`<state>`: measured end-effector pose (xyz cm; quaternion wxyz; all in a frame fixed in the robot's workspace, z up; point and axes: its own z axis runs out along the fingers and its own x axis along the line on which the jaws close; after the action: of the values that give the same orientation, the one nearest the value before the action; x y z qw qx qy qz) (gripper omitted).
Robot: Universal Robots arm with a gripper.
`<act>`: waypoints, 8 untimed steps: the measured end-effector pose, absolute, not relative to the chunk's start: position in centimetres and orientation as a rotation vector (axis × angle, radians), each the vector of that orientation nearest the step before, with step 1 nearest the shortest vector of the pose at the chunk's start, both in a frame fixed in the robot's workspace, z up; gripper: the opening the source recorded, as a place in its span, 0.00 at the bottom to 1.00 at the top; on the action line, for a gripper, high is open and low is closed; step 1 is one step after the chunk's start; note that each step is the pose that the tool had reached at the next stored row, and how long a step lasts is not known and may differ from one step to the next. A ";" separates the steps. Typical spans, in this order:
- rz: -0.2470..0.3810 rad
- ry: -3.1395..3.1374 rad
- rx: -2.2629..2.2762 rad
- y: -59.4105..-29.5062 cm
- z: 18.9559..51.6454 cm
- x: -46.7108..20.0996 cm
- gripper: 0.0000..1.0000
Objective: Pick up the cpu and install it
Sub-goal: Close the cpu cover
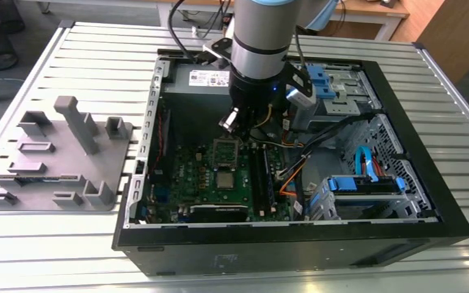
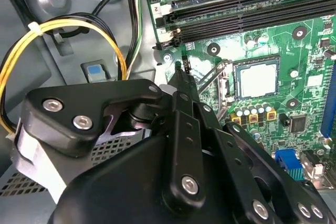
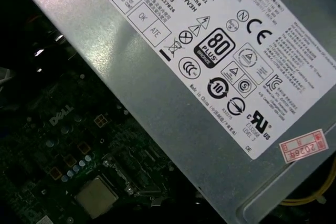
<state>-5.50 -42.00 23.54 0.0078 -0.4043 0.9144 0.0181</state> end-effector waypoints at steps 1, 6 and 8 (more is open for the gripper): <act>0.057 2.857 -1.267 -42.0 23.6 -5.5 0.11; 0.057 2.850 -1.284 -42.0 23.7 -5.6 0.11; 0.057 2.846 -1.291 -42.0 23.8 -5.6 0.11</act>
<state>-5.63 -42.01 23.78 0.0078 -0.4129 0.9106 0.0182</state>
